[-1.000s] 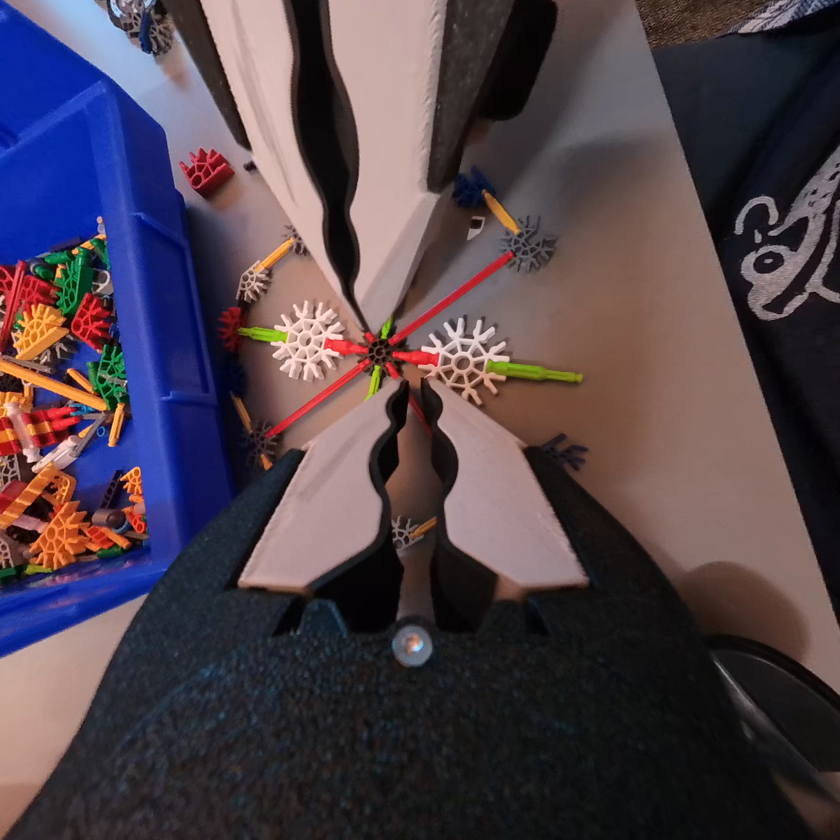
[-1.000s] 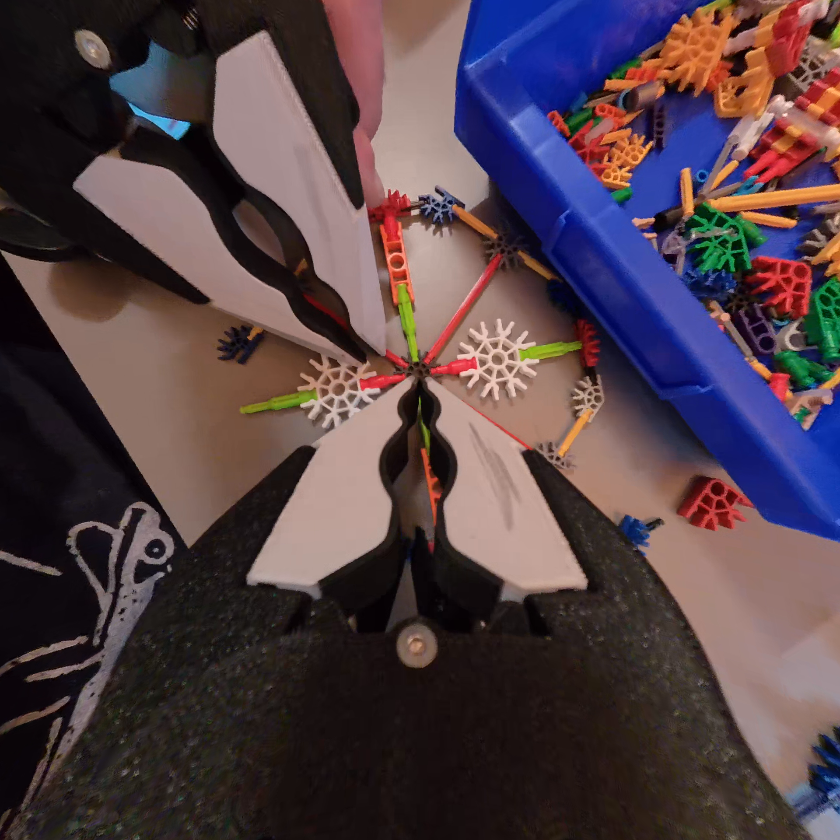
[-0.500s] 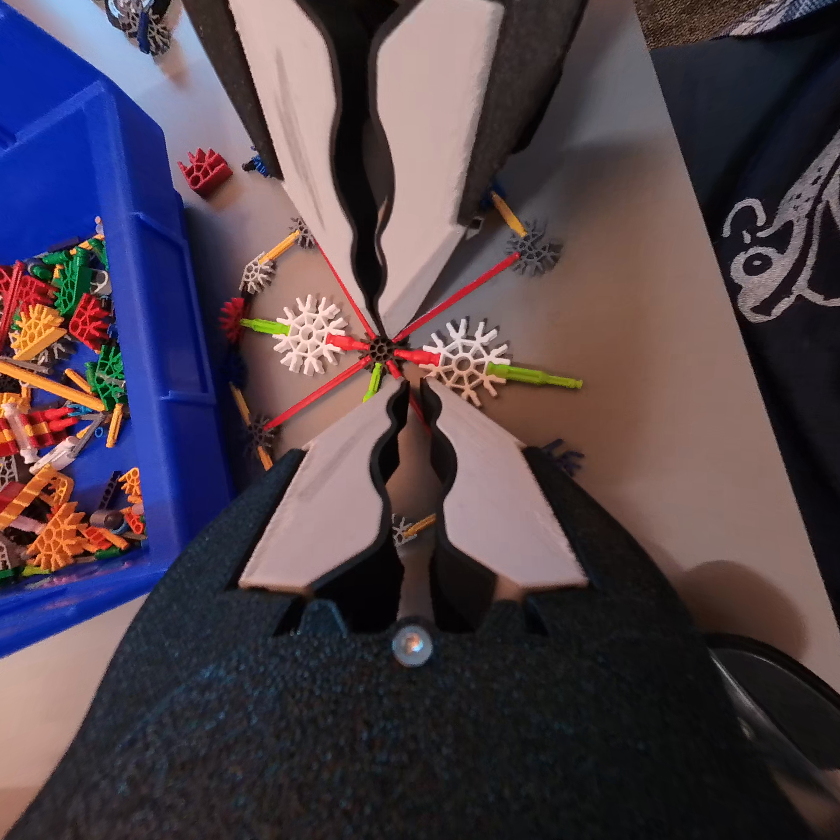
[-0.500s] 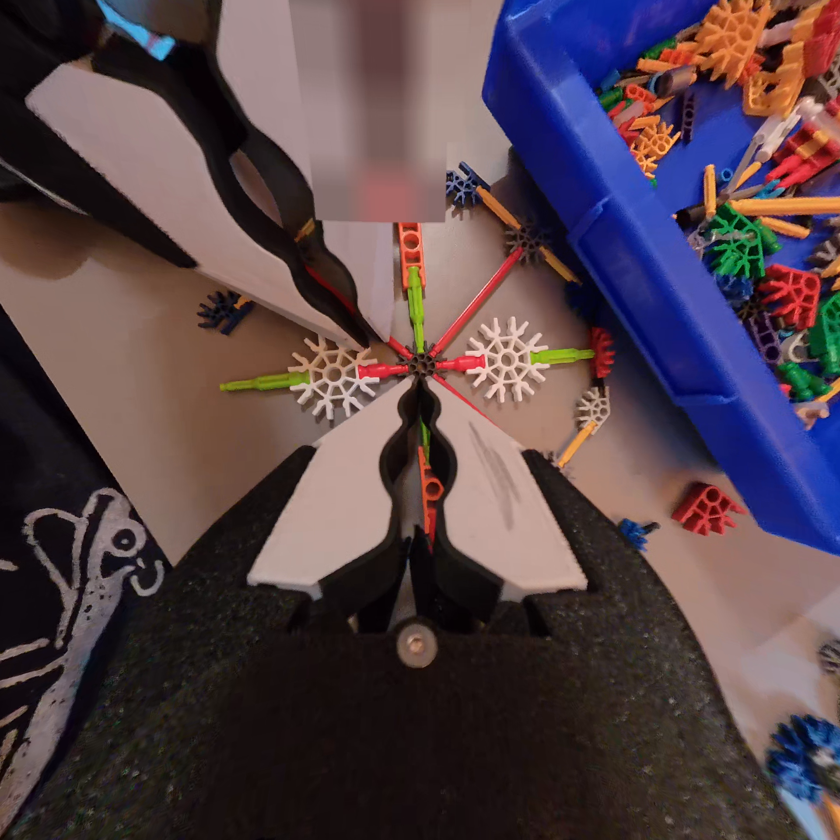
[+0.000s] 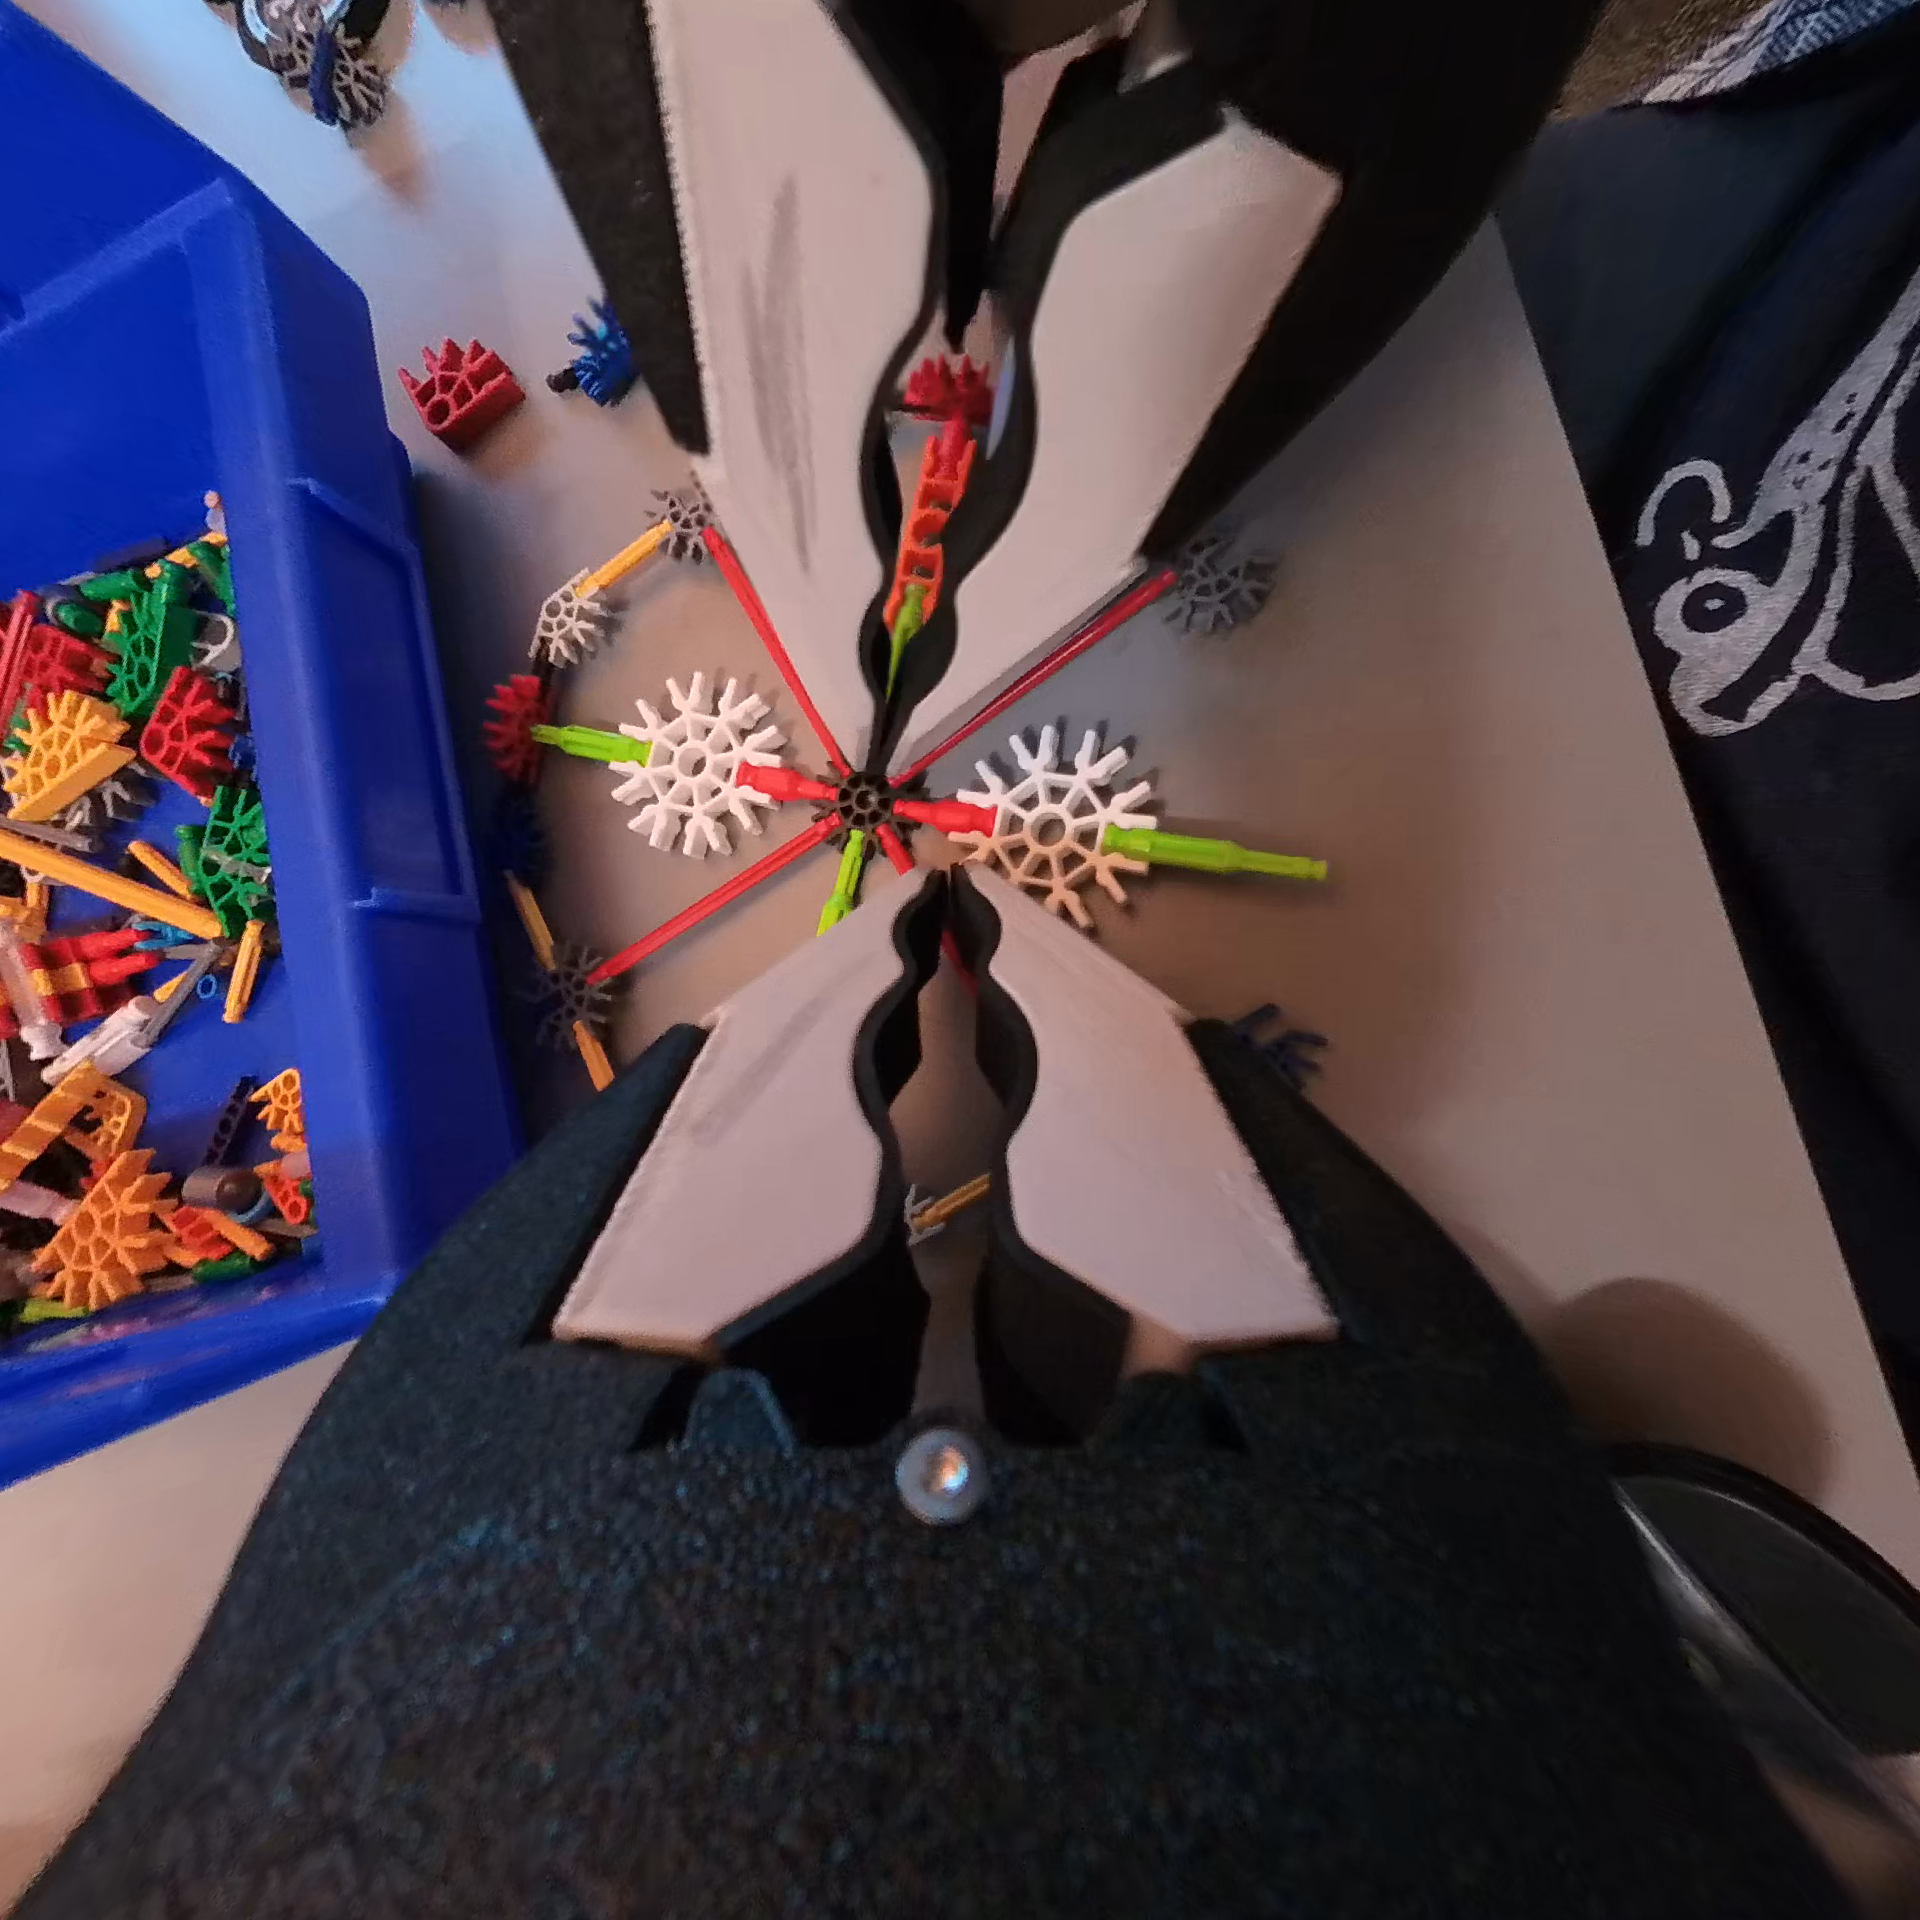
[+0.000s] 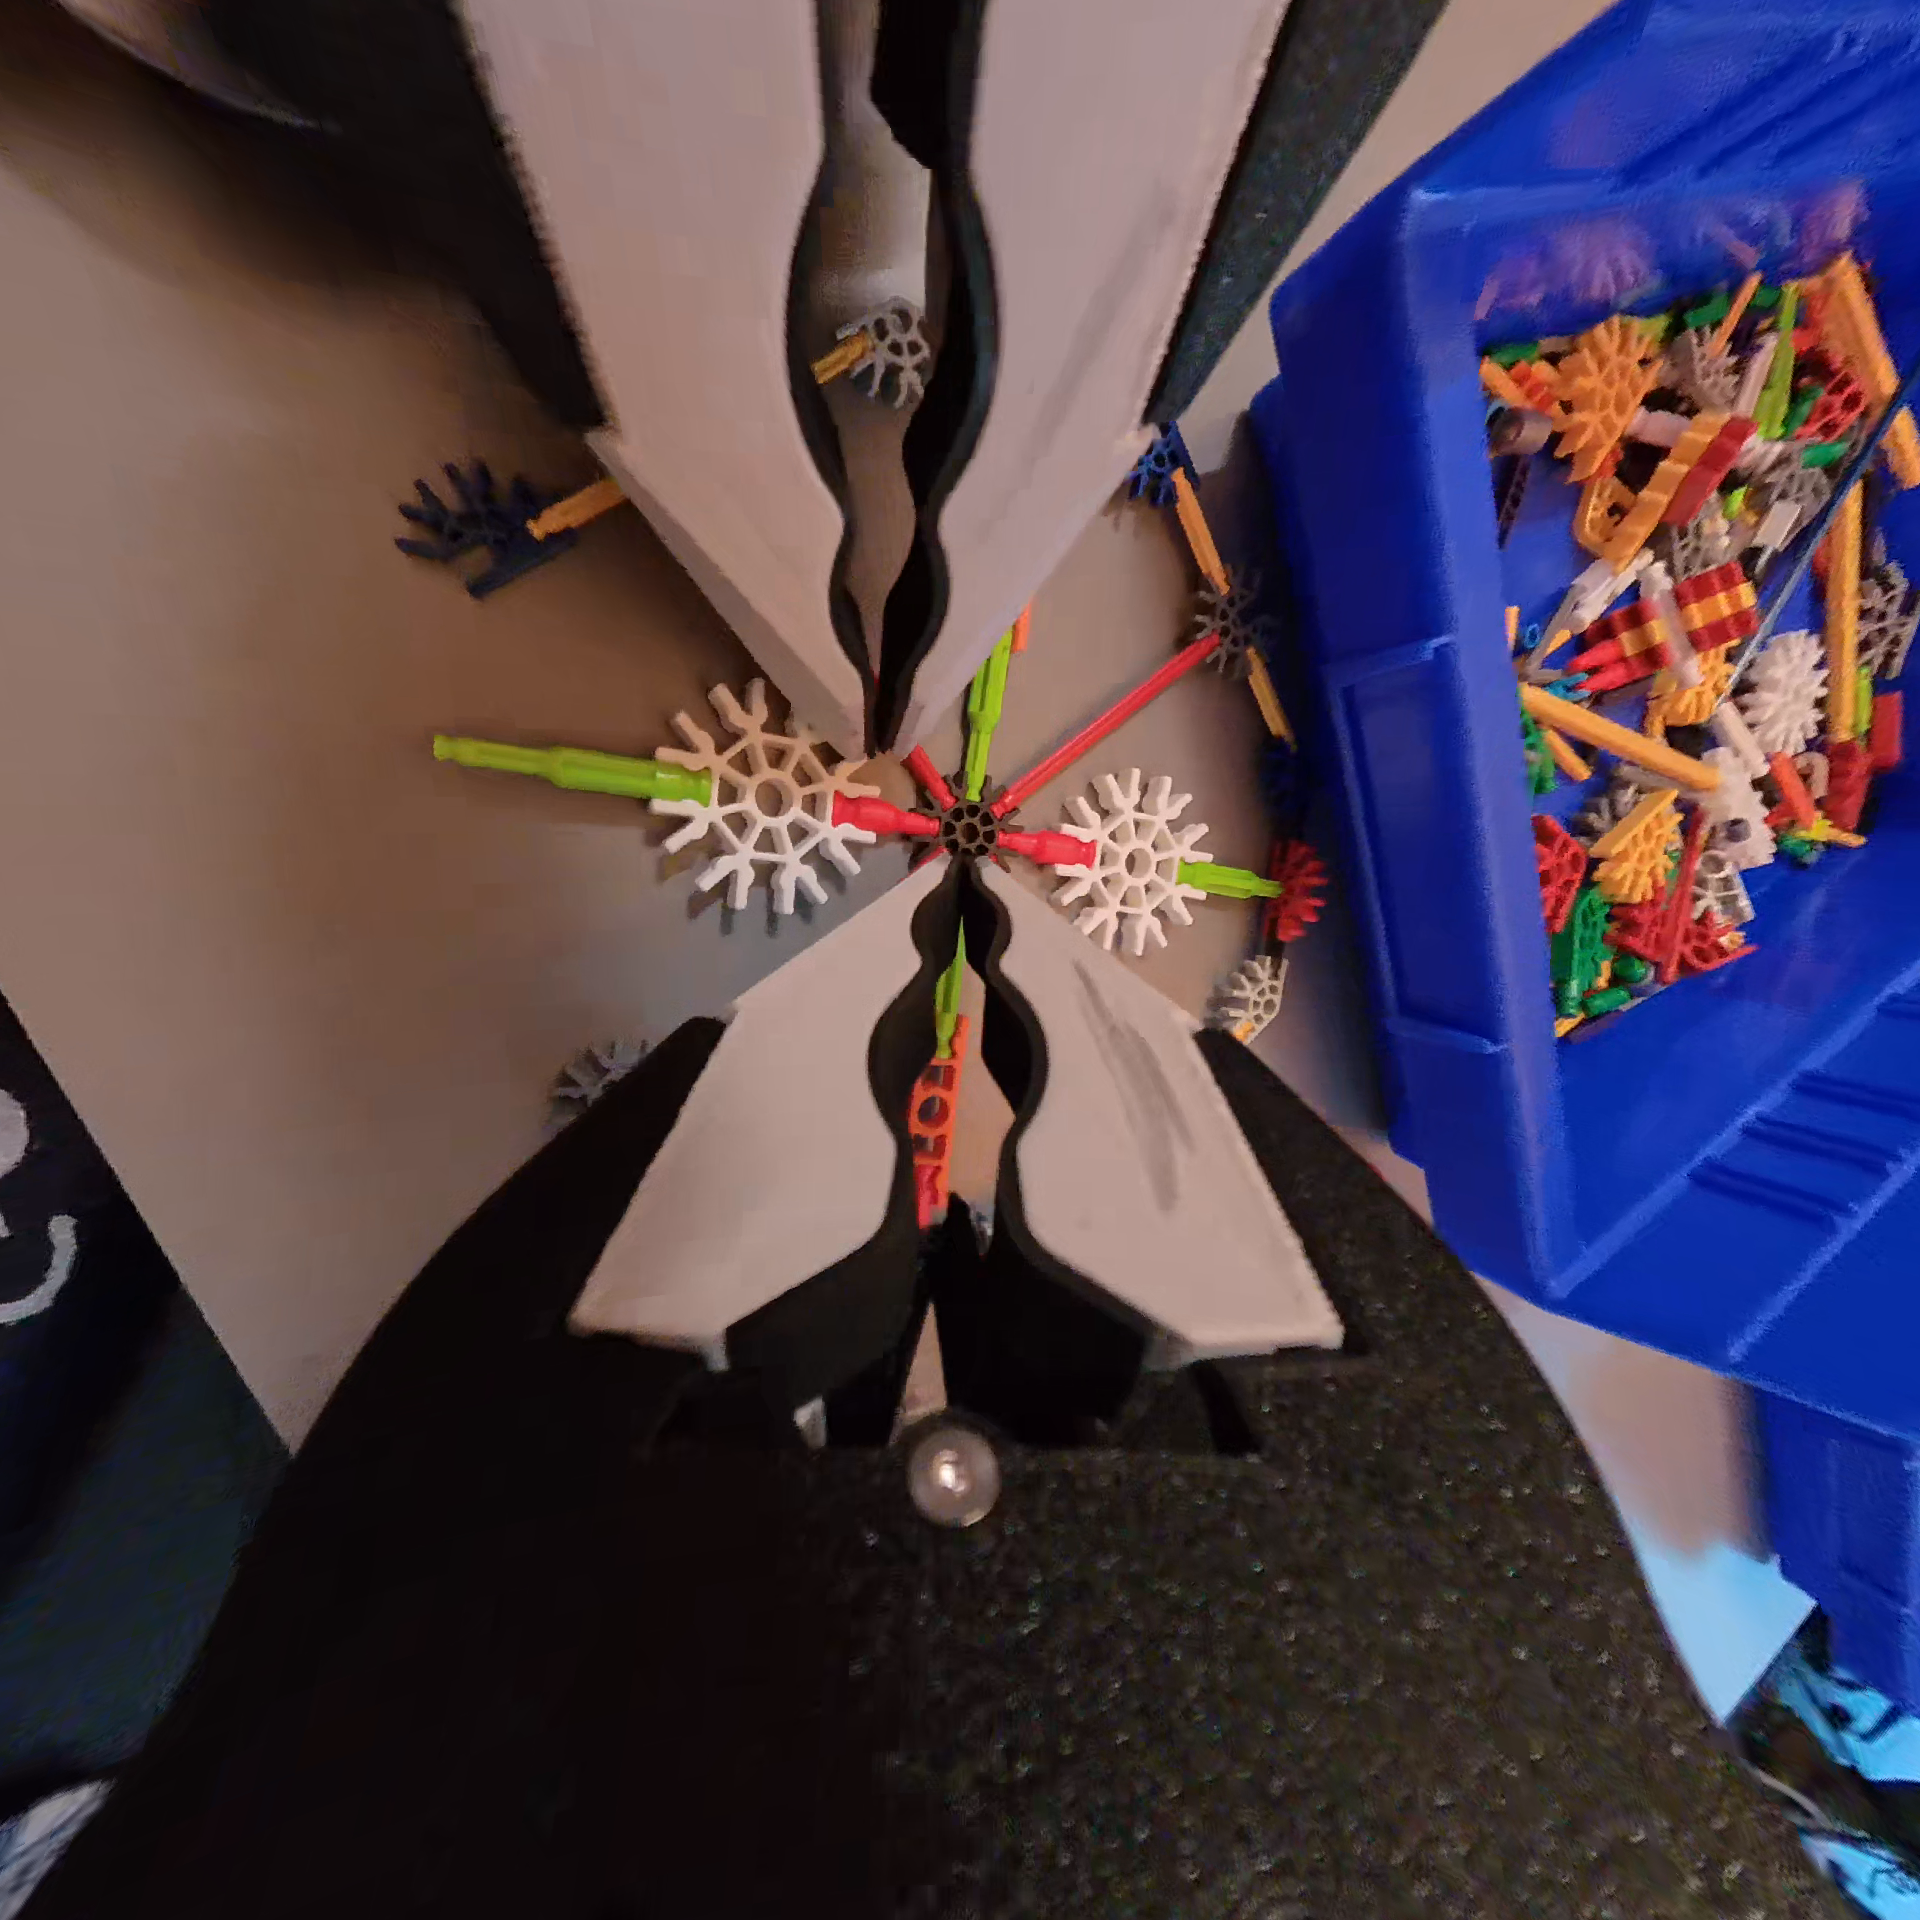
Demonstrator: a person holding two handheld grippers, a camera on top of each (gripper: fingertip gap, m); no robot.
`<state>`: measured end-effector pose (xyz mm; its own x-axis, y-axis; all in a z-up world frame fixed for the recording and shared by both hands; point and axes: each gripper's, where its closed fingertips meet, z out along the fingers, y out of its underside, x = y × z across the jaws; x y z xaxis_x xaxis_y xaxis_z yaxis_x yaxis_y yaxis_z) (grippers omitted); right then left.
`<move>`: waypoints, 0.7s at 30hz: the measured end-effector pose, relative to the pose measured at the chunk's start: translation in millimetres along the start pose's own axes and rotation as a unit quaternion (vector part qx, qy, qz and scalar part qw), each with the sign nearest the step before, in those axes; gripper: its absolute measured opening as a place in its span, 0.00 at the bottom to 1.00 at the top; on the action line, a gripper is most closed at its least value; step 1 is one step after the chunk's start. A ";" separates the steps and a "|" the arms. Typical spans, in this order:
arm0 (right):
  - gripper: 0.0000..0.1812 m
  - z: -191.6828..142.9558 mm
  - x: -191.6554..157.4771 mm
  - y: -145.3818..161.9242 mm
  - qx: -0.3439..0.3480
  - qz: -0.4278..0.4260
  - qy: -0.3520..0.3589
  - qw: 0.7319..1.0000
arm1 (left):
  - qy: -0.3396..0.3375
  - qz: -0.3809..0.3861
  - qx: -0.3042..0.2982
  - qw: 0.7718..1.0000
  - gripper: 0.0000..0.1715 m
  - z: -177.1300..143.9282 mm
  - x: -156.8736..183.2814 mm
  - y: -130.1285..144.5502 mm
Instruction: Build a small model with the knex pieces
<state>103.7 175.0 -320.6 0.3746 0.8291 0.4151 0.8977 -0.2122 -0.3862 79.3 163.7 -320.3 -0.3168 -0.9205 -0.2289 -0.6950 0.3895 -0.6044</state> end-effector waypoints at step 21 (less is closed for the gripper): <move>0.00 -1.0 0.0 -4.5 0.000 -0.277 0.088 0.957 | 0.008 0.011 0.010 1.000 0.00 -0.3 3.3 0.0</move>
<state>99.9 175.5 -318.0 -0.1249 0.7148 0.6880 0.9697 0.2346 -0.0678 78.1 160.6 -320.8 -0.3412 -0.9114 -0.2302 -0.6751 0.4080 -0.6147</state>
